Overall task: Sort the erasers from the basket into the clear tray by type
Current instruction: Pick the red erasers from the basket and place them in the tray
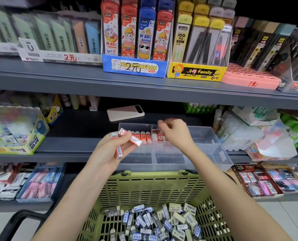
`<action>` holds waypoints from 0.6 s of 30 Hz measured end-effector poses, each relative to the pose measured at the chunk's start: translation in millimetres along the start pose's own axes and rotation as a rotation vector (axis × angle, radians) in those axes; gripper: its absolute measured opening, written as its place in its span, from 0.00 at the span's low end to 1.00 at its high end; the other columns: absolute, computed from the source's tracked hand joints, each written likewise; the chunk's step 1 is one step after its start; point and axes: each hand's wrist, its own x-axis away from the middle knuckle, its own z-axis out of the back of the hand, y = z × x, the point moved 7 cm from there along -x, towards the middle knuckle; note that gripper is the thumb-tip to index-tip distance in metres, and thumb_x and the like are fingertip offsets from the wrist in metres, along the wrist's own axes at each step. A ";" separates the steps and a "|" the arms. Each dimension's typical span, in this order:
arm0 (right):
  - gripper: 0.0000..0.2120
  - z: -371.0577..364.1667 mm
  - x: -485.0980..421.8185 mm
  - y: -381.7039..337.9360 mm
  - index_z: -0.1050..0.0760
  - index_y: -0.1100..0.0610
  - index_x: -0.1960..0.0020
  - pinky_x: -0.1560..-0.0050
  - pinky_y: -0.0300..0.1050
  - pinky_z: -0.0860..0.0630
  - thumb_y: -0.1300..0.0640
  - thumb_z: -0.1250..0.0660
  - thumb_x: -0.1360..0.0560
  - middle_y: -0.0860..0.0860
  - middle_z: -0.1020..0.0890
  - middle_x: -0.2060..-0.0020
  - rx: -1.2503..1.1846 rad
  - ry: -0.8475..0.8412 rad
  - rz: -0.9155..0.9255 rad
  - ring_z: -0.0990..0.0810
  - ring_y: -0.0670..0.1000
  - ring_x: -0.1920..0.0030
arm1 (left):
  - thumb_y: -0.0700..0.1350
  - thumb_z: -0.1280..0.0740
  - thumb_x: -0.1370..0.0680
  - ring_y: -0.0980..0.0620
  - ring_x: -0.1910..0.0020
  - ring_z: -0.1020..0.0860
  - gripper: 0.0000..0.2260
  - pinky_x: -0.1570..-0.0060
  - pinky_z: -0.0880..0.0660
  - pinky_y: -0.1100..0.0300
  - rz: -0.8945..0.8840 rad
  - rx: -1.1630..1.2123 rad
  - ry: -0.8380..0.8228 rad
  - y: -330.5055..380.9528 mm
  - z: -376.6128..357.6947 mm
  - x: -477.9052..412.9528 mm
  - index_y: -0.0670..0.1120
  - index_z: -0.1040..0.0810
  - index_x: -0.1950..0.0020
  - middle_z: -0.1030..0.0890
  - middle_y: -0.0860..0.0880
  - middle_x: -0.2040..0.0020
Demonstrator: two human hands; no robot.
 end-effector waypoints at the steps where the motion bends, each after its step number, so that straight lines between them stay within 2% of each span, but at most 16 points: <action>1: 0.15 -2.6 11.1 -12.3 0.21 0.58 0.61 0.63 0.46 0.24 0.49 0.37 0.23 0.55 0.18 0.65 -0.148 -0.075 0.027 0.21 0.52 0.64 | 0.40 0.26 0.37 0.45 0.53 0.16 0.20 0.63 0.19 0.57 -0.014 -0.026 0.000 0.2 -1.4 0.3 0.38 0.25 0.49 0.15 0.40 0.55; 2: 0.13 -7.2 23.2 -24.1 0.21 0.57 0.61 0.68 0.45 0.25 0.49 0.34 0.25 0.54 0.18 0.67 -0.264 -0.162 0.046 0.22 0.49 0.67 | 0.41 0.25 0.37 0.46 0.54 0.16 0.19 0.64 0.20 0.60 -0.026 -0.061 0.001 0.0 -3.1 0.9 0.39 0.25 0.50 0.15 0.41 0.55; 4: 0.10 -15.2 43.4 -41.1 0.20 0.57 0.59 0.70 0.42 0.25 0.50 0.29 0.28 0.53 0.19 0.68 -0.302 -0.263 0.093 0.23 0.48 0.68 | 0.45 0.24 0.38 0.48 0.55 0.16 0.19 0.69 0.23 0.65 -0.042 -0.154 0.006 -1.0 -6.6 3.0 0.42 0.25 0.52 0.15 0.43 0.54; 6: 0.09 -17.0 52.2 -46.3 0.20 0.59 0.58 0.67 0.41 0.26 0.52 0.29 0.28 0.52 0.20 0.69 -0.255 -0.255 0.119 0.23 0.47 0.68 | 0.48 0.23 0.40 0.52 0.59 0.16 0.19 0.76 0.29 0.68 -0.074 -0.240 0.007 -0.7 -10.7 6.1 0.44 0.25 0.55 0.15 0.44 0.56; 8: 0.08 -14.6 54.5 -44.3 0.20 0.59 0.58 0.68 0.36 0.28 0.54 0.29 0.27 0.48 0.20 0.69 -0.268 -0.253 0.104 0.25 0.43 0.68 | 0.52 0.22 0.43 0.57 0.67 0.20 0.19 0.78 0.33 0.68 -0.123 -0.328 0.001 1.7 -14.6 8.5 0.45 0.24 0.59 0.17 0.46 0.61; 10: 0.04 -15.1 56.2 -39.3 0.22 0.59 0.58 0.70 0.31 0.31 0.58 0.30 0.27 0.46 0.21 0.70 -0.351 -0.325 0.074 0.27 0.39 0.71 | 0.54 0.22 0.44 0.58 0.71 0.25 0.15 0.78 0.36 0.68 -0.160 -0.429 -0.043 3.9 -21.5 11.4 0.49 0.23 0.65 0.20 0.49 0.65; 12: 0.03 -15.8 57.5 -31.8 0.22 0.59 0.54 0.71 0.34 0.30 0.60 0.30 0.27 0.49 0.21 0.68 -0.463 -0.398 0.030 0.27 0.42 0.72 | 0.54 0.23 0.40 0.58 0.72 0.27 0.11 0.77 0.37 0.67 -0.159 -0.508 -0.094 2.5 -28.9 12.4 0.51 0.22 0.67 0.22 0.49 0.67; 13: 0.04 -15.3 56.9 -27.5 0.21 0.60 0.53 0.72 0.36 0.30 0.61 0.30 0.27 0.51 0.21 0.67 -0.510 -0.417 0.007 0.27 0.44 0.72 | 0.53 0.24 0.36 0.58 0.72 0.28 0.10 0.77 0.37 0.67 -0.149 -0.529 -0.106 1.0 -32.0 11.9 0.50 0.21 0.65 0.22 0.49 0.67; 15: 0.03 -7.0 49.1 -14.7 0.20 0.61 0.55 0.73 0.37 0.30 0.63 0.30 0.28 0.54 0.20 0.66 -0.562 -0.352 -0.051 0.28 0.46 0.72 | 0.51 0.30 0.27 0.58 0.71 0.26 0.09 0.75 0.34 0.66 -0.123 -0.509 -0.106 -2.7 -36.3 9.2 0.46 0.20 0.57 0.21 0.49 0.65; 16: 0.01 0.4 41.9 -4.8 0.20 0.62 0.58 0.73 0.37 0.29 0.64 0.31 0.28 0.55 0.20 0.67 -0.566 -0.273 -0.093 0.27 0.47 0.72 | 0.50 0.33 0.23 0.57 0.69 0.24 0.09 0.73 0.31 0.65 -0.103 -0.454 -0.098 -4.0 -37.2 7.2 0.44 0.20 0.54 0.20 0.48 0.64; 18: 0.05 16.3 26.3 19.2 0.21 0.61 0.63 0.73 0.40 0.28 0.65 0.32 0.29 0.56 0.21 0.68 -0.463 -0.087 -0.170 0.26 0.49 0.72 | 0.45 0.39 0.19 0.54 0.66 0.21 0.10 0.70 0.27 0.63 -0.059 -0.296 -0.080 -5.3 -37.1 5.1 0.40 0.22 0.48 0.19 0.46 0.62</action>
